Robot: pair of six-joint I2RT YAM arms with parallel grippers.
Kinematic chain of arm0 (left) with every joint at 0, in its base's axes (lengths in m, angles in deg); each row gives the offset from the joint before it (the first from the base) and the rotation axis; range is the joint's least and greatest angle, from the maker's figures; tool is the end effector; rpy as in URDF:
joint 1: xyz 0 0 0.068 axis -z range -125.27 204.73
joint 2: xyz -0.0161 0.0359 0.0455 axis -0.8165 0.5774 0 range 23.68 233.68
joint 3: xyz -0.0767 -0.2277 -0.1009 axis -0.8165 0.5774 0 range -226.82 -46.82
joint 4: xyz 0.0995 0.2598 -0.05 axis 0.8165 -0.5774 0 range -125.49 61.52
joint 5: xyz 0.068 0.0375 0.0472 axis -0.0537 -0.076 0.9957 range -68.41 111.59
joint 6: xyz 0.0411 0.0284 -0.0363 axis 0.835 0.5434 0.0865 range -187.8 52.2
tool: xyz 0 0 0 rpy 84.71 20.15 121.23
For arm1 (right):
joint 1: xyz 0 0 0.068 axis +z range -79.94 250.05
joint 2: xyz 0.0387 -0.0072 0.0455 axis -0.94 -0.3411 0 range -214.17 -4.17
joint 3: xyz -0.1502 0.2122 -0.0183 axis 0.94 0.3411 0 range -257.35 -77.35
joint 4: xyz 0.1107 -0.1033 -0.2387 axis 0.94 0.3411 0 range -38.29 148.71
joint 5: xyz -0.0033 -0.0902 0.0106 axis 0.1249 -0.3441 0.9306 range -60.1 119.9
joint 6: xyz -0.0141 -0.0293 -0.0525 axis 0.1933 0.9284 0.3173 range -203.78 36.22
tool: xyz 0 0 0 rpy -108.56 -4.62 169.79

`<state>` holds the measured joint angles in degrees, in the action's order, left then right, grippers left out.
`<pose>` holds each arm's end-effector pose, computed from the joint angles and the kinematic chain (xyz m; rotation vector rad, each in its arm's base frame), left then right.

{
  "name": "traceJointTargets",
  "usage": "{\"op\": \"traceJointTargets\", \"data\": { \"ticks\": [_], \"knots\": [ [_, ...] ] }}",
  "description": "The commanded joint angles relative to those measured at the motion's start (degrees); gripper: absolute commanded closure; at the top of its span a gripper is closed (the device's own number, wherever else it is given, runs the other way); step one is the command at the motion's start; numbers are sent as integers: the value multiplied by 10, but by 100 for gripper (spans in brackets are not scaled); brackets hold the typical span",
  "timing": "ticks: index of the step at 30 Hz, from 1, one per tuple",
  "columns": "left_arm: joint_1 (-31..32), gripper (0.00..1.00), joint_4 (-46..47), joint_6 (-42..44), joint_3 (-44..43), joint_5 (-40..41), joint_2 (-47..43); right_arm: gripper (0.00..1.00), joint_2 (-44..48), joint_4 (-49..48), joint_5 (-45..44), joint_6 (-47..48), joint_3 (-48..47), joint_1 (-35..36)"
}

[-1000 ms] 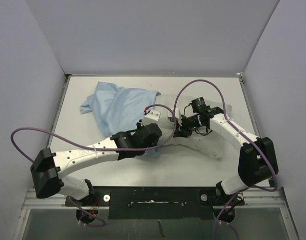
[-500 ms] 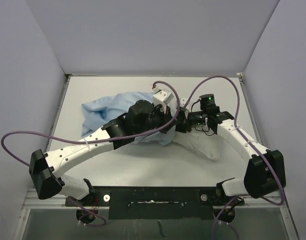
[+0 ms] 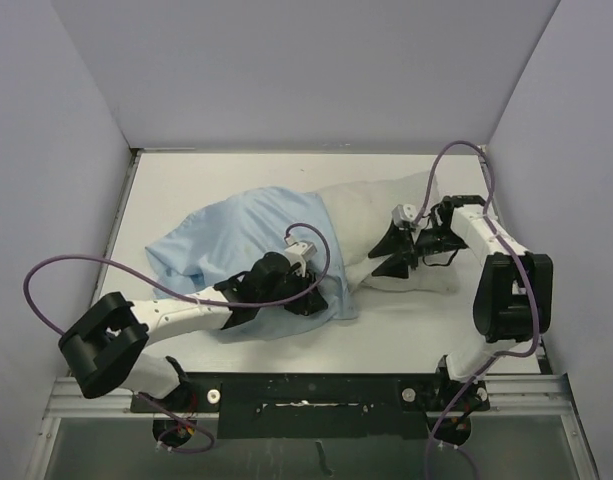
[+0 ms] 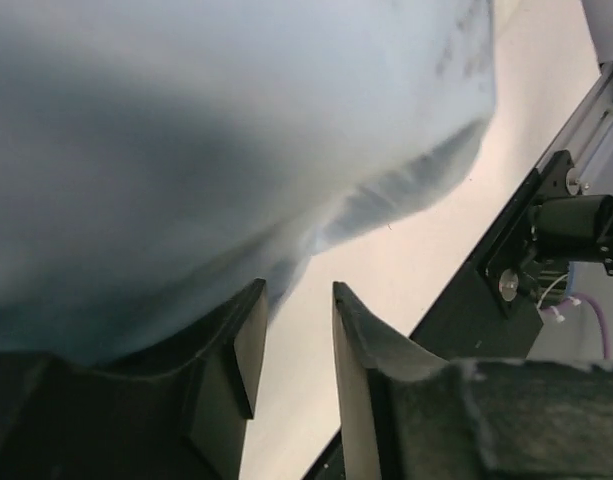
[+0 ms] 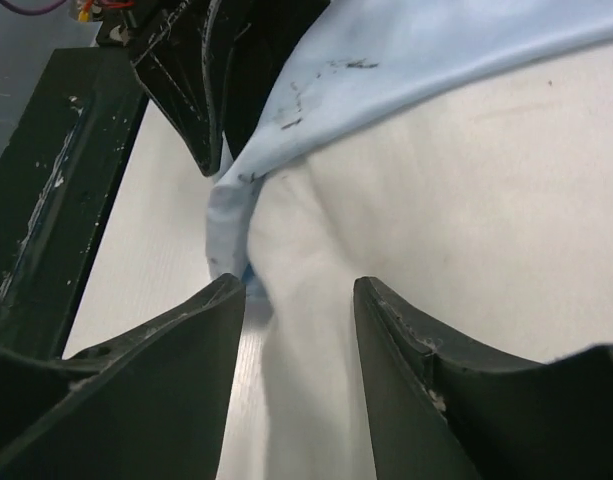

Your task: Put the pillow into the pillowcase

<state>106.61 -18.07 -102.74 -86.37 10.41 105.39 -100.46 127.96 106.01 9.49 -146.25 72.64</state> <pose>0.1929 -0.2606 0.1641 0.4659 2.2716 -1.0511 0.2901 0.0584 0.2108 -1.3632 1.4838 1.2746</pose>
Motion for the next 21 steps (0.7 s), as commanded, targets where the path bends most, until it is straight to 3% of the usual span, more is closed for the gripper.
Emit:
{"op": "traceJointTargets", "data": {
  "ticks": [1,3,5,8,9,13,16,21],
  "knots": [
    [-1,64,25,-12,9,14,-108,51,83,38,-4,16,-13,-19],
    [-2,56,-1,-2,7,15,-149,45,145,-115,-55,-140,21,-18],
    [-3,49,-34,11,-2,15,-192,33,214,-263,-124,-297,57,-18],
    [-7,38,-79,33,-16,31,-252,9,268,-365,-186,-404,66,-16],
    [-11,34,-93,37,-21,50,-268,2,269,-373,-191,-413,54,-13],
    [-58,18,-138,38,-61,82,-291,2,210,-334,-193,-364,-47,22],
    [-114,16,-160,12,-114,49,-257,2,134,-294,-188,-303,-102,51],
    [-171,15,-228,-3,-228,-5,-138,3,82,-349,-251,-301,-18,60]
  ]
}}
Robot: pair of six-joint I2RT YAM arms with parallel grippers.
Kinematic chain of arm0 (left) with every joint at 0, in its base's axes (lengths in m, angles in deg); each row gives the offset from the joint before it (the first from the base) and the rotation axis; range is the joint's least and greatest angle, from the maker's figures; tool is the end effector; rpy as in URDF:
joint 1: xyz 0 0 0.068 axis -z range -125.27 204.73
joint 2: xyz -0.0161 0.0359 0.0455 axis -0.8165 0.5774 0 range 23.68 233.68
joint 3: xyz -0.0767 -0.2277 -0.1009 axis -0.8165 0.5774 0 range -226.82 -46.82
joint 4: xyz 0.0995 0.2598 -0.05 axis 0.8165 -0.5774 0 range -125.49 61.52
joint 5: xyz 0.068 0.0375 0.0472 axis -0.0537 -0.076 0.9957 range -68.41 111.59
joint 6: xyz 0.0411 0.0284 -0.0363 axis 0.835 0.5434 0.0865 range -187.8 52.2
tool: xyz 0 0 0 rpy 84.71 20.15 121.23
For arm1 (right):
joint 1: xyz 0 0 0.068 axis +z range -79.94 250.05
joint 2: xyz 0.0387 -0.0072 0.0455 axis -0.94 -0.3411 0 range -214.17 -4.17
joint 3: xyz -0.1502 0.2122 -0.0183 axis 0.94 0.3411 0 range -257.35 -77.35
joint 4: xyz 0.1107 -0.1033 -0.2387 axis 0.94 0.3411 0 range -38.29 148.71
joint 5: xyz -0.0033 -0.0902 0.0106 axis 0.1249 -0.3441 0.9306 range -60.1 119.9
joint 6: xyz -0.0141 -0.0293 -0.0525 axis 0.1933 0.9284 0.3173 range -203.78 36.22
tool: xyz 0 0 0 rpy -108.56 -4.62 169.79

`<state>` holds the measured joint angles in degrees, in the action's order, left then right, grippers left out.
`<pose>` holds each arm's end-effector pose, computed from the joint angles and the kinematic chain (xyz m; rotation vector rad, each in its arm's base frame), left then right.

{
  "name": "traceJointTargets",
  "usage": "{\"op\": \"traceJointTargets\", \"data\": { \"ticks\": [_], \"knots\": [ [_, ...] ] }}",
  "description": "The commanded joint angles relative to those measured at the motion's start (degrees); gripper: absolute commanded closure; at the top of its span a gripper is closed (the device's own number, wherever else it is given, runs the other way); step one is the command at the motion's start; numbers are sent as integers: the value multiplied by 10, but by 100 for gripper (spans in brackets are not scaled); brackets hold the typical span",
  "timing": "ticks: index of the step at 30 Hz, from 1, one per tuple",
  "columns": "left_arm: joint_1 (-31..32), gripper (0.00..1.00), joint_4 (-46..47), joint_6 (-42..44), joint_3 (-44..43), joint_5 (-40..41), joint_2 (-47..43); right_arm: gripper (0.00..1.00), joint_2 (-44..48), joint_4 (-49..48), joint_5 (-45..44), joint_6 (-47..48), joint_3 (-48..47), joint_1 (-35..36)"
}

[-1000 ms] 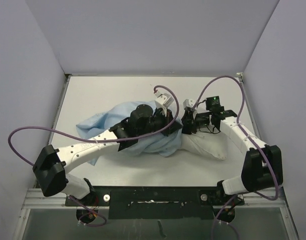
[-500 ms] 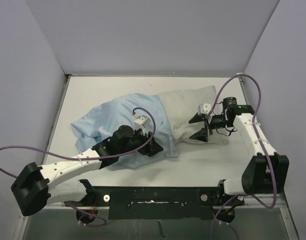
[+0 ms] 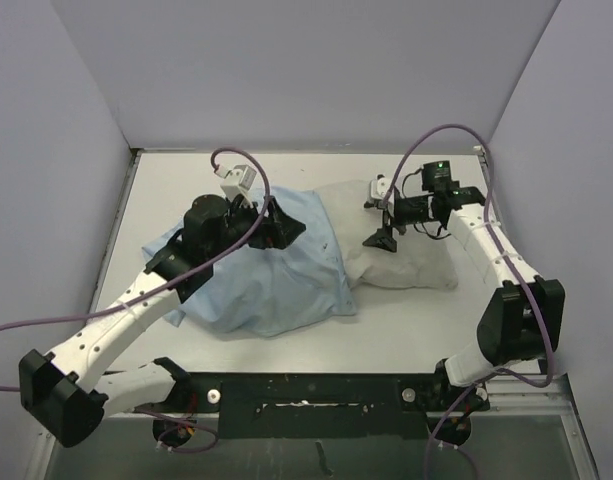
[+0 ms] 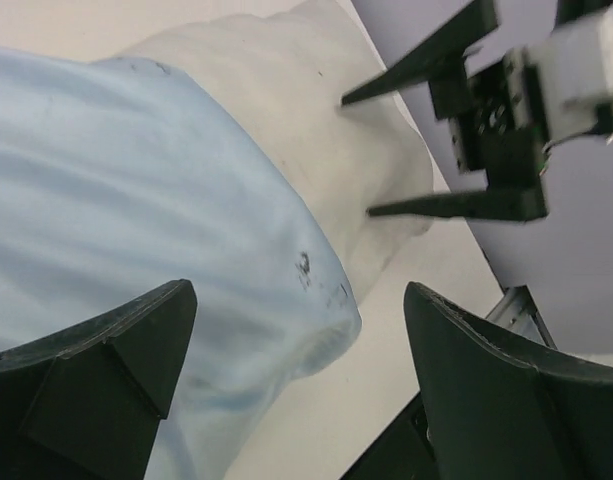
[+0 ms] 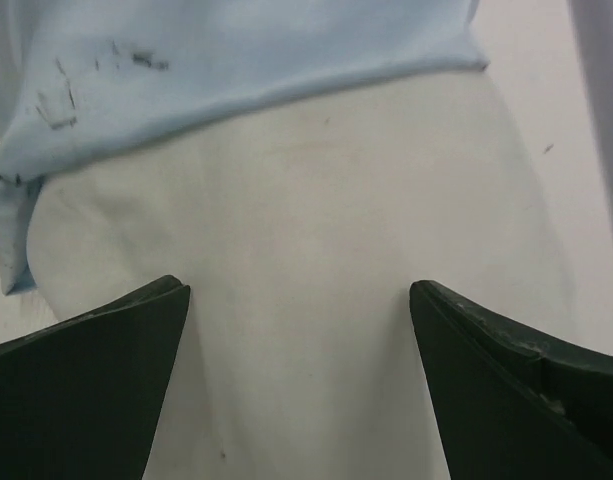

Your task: Put the pillow into the pillowcase

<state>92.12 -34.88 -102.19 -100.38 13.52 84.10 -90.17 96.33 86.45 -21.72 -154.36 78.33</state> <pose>0.2230 -0.1787 0.3321 0.1572 1.9137 -0.9993 0.3260 0.0867 0.3015 -1.4912 1.4812 0.6853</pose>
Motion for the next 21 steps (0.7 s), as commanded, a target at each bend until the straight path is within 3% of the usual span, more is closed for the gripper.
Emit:
{"op": "traceJointTargets", "data": {
  "ticks": [1,3,7,9,14,21],
  "knots": [
    [-28,15,-70,2,-104,-27,99,5,-21,-42,-61,11,86,4],
    [-32,14,-74,21,-131,0,143,22,-22,-48,-59,20,114,11],
    [-32,16,-105,54,-208,74,236,71,-22,-34,-48,31,126,38],
    [-28,17,-152,60,-263,111,282,87,-18,-33,-40,37,130,45],
    [-9,17,-205,80,-349,167,356,99,-9,-38,-23,34,135,49],
    [10,18,-233,113,-435,205,437,100,-9,-41,-17,29,137,54]
  ]
}}
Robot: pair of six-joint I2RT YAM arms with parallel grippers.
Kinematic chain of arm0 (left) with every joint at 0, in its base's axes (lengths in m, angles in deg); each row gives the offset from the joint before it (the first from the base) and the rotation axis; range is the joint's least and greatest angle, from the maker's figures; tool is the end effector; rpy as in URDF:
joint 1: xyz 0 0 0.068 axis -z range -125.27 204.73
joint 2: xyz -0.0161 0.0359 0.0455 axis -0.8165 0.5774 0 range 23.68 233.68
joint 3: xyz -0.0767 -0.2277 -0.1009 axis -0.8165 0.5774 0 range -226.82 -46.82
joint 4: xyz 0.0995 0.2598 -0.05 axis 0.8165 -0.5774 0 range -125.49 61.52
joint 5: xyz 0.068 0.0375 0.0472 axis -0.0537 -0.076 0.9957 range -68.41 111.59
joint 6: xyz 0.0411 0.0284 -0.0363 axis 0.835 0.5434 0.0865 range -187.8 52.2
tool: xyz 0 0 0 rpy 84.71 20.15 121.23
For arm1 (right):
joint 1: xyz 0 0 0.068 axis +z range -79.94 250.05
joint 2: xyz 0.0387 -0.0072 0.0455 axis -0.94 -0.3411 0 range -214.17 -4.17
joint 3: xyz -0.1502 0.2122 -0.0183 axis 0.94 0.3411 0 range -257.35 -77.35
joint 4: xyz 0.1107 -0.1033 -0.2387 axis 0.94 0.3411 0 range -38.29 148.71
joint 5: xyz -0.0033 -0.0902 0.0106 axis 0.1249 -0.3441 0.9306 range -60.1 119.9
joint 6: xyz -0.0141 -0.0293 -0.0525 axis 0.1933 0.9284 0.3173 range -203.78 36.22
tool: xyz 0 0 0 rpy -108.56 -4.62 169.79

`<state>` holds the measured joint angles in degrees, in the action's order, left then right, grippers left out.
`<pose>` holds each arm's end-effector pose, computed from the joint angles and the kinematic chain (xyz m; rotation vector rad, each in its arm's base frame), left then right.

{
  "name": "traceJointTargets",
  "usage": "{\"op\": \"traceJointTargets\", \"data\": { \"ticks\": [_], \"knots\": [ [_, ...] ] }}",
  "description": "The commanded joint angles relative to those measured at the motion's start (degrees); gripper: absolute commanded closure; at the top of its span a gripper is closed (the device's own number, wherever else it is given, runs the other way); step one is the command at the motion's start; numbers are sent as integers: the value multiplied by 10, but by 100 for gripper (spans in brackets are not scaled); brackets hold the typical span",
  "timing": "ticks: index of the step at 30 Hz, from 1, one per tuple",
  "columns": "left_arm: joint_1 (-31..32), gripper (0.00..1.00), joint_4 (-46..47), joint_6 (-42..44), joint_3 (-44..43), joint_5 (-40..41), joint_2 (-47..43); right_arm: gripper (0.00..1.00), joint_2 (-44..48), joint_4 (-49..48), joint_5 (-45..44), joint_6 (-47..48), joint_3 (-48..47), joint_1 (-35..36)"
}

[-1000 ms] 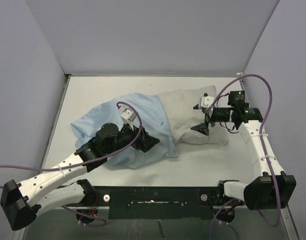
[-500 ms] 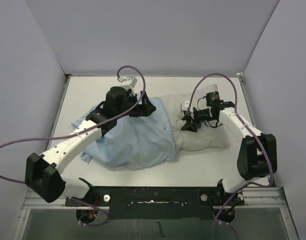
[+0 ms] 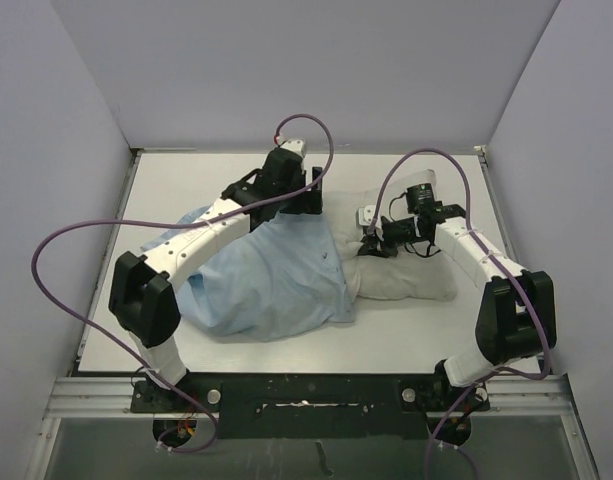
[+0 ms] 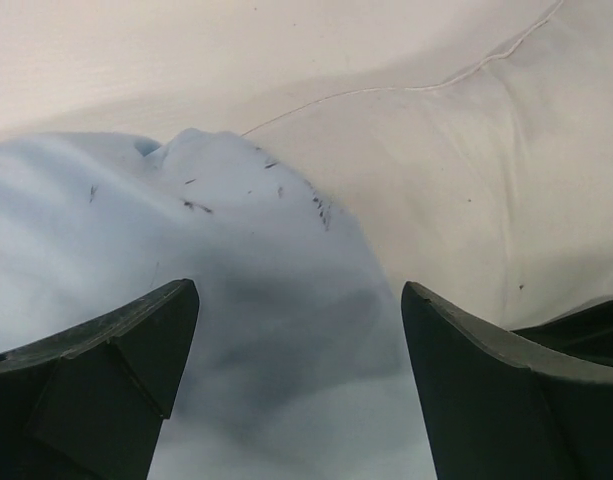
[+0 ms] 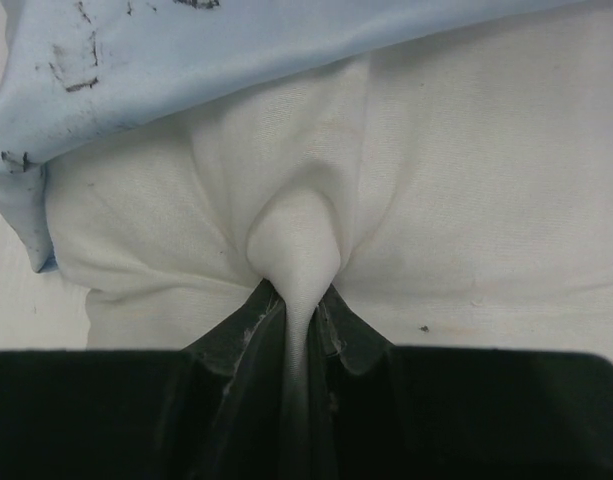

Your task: Put the pillow into the pillowcase

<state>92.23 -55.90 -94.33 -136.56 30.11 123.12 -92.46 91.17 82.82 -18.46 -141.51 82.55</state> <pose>0.3460 -0.2568 0.3030 0.1319 2.2443 -0.4503 0.3107 0.1070 0.2187 -1.6029 1.5715 0.7613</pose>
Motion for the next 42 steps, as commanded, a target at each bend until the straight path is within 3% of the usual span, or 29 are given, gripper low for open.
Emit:
{"op": "traceJointTargets", "data": {
  "ticks": [1,6,9,10,11,14,19,22,25,28,31,34,36,39,40,42],
  "knots": [
    [11,19,-33,41,-90,42,61,100,14,12,20,-3,9,13],
    [19,39,-71,64,-143,31,113,100,22,15,25,0,10,13],
    [19,84,-68,62,-140,1,114,100,30,12,32,0,14,13],
    [20,95,-66,64,-145,-8,110,100,33,10,37,-3,14,13],
    [21,100,-66,68,-155,-15,106,100,38,5,45,-12,14,12],
    [39,100,-75,89,-234,-24,104,100,63,-37,63,-68,24,12],
    [102,100,-108,125,-454,-69,157,100,129,-173,49,-193,62,-4],
    [142,100,-109,131,-493,-99,175,100,167,-229,77,-239,91,-33],
    [153,100,-82,129,-412,-111,153,100,185,-236,130,-219,118,-56],
    [146,100,22,105,-225,-123,94,90,173,-160,155,-116,110,-58],
    [135,100,154,90,-36,-135,33,74,150,7,184,40,54,-64],
    [128,100,265,100,120,-150,-8,68,130,232,220,230,-25,-84],
    [127,100,318,103,189,-157,-28,65,128,333,229,290,-69,-103],
    [126,100,364,101,248,-163,-50,55,140,347,232,228,-106,-139],
    [127,100,375,99,262,-164,-58,51,146,297,227,151,-106,-153],
    [127,100,391,97,282,-162,-73,33,161,115,190,-76,-83,-176]
  ]
}}
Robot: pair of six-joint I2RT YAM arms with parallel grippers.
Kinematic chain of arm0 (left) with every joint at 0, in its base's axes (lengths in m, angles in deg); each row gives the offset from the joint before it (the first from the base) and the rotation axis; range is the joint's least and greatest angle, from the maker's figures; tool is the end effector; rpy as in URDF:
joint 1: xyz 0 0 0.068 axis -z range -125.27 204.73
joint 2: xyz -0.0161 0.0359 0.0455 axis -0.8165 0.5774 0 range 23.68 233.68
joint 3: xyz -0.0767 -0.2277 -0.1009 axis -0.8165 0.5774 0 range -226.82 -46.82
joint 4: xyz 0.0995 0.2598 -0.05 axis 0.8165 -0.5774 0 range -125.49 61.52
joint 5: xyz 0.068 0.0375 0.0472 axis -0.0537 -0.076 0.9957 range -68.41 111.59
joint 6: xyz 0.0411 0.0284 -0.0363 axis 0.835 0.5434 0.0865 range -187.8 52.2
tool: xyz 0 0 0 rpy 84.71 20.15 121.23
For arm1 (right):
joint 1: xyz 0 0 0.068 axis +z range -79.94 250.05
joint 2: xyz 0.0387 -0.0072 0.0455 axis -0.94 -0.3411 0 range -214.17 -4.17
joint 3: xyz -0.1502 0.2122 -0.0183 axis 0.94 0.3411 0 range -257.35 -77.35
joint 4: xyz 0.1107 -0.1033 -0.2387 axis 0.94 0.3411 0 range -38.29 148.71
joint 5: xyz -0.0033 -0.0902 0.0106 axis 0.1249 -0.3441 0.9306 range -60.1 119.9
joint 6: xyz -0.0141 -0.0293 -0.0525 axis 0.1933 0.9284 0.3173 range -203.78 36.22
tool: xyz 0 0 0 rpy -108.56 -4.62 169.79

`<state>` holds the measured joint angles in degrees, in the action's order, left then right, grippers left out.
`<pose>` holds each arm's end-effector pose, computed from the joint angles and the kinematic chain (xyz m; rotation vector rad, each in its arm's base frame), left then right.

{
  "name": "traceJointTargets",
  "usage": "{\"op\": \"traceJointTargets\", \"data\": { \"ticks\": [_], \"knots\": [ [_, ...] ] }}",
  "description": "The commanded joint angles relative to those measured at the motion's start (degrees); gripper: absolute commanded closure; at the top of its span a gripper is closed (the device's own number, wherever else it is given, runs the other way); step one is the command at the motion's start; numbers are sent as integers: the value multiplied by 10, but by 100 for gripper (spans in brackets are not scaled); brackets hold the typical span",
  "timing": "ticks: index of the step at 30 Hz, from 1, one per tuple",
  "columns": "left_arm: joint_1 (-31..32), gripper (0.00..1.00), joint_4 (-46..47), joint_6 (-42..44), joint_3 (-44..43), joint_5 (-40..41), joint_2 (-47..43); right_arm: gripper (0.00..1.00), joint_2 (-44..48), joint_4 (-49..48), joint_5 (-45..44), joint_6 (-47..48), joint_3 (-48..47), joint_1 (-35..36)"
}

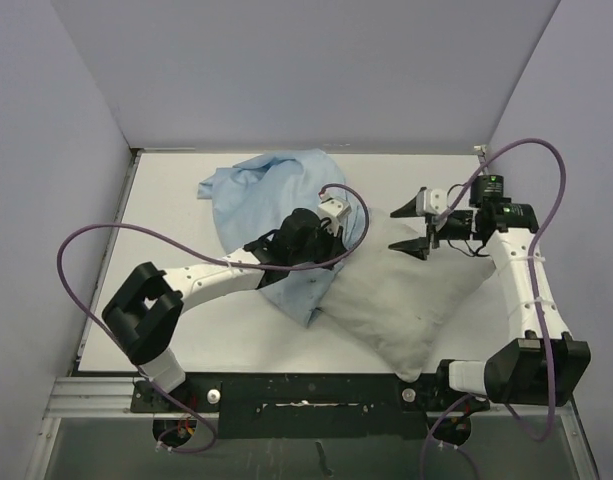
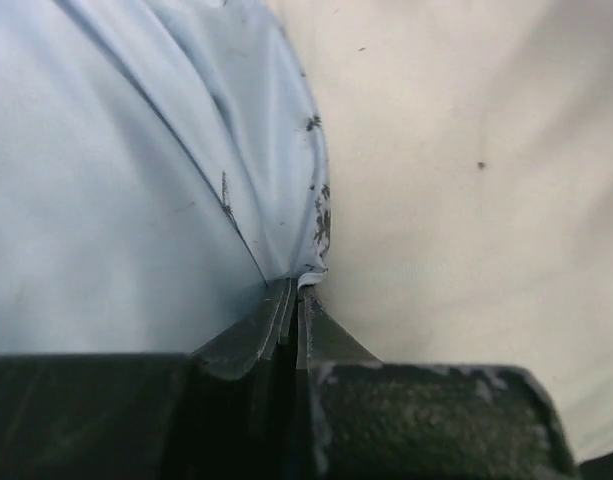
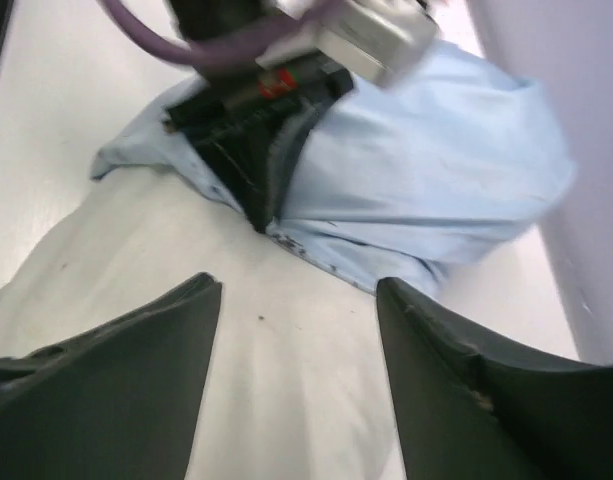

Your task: Put the pillow into the pillowcase

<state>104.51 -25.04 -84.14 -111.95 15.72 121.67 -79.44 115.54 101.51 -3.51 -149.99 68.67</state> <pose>0.2656 -0.3216 0.2085 0.6908 2.0724 -0.7895 0.2624 0.0379 0.3230 -1.4428 1.2997 0.7867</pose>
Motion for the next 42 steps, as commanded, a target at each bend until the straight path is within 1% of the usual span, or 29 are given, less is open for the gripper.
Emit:
{"op": "traceJointTargets", "data": {
  "ticks": [1,2,4,6,7,8,9,11,12,13,14,16,17,18,19,21,24,26,27,29,30,32,33,36,37,38,39,42],
  "knots": [
    [5,100,88,-4,44,-16,-66,23,30,-186,-23,-309,18,-46],
    [4,100,94,-4,51,-13,-73,17,25,-217,-48,-358,29,-48],
    [4,100,100,-4,61,-10,-86,11,-7,-219,-78,-399,32,-47],
    [4,100,103,-2,65,-6,-97,11,-50,-192,-104,-407,23,-40],
    [4,100,105,-1,66,-6,-101,11,-70,-188,-132,-412,24,-30],
    [4,100,107,0,65,-6,-104,11,-86,-194,-188,-417,29,-21],
    [3,100,108,1,63,-6,-107,11,-103,-199,-226,-418,32,-12],
    [3,100,110,5,57,-7,-112,14,-139,-197,-266,-418,27,-5],
    [2,100,110,8,49,-7,-113,19,-158,-187,-271,-417,20,-2],
    [1,100,110,11,41,-9,-114,26,-173,-177,-271,-416,11,2],
    [-2,100,110,12,30,-15,-113,36,-183,-167,-263,-413,5,8],
    [-14,100,114,8,-1,-42,-105,64,-187,-162,-223,-412,-3,20],
    [-24,100,113,2,-23,-54,-97,81,-181,-167,-196,-417,-8,26],
    [-33,100,114,-6,-48,-68,-87,91,-170,-178,-164,-426,-13,32],
    [-40,100,114,-14,-76,-81,-75,95,-155,-201,-141,-446,-19,38],
    [-52,100,108,-24,-147,-107,-47,100,-123,-262,-123,-485,-45,45],
    [-58,100,66,-12,-264,-132,-10,100,-86,-349,-117,-539,-127,46],
    [-60,100,38,4,-315,-145,-3,100,-77,-358,-112,-547,-188,47],
    [-60,100,33,9,-325,-153,-7,100,-69,-361,-104,-546,-203,48],
    [-61,100,38,13,-304,-169,-28,100,-44,-365,-98,-514,-193,55],
    [-61,100,51,12,-277,-173,-48,100,-28,-365,-98,-488,-159,62],
    [-60,100,85,6,-191,-175,-84,100,0,-374,-83,-437,-72,76],
    [-58,100,105,1,-127,-170,-100,100,11,-376,-80,-402,-18,87],
    [-51,100,160,-26,16,-142,-130,100,25,-381,-82,-296,132,121],
    [-49,100,173,-38,55,-137,-135,100,21,-370,-71,-253,165,124],
    [-46,100,182,-49,86,-133,-139,100,12,-325,-63,-178,180,125],
    [-44,96,189,-58,118,-128,-145,100,-1,-278,-71,-122,182,130],
    [-38,78,181,-70,186,-112,-187,100,-53,-196,-92,-69,168,145]
  ]
}}
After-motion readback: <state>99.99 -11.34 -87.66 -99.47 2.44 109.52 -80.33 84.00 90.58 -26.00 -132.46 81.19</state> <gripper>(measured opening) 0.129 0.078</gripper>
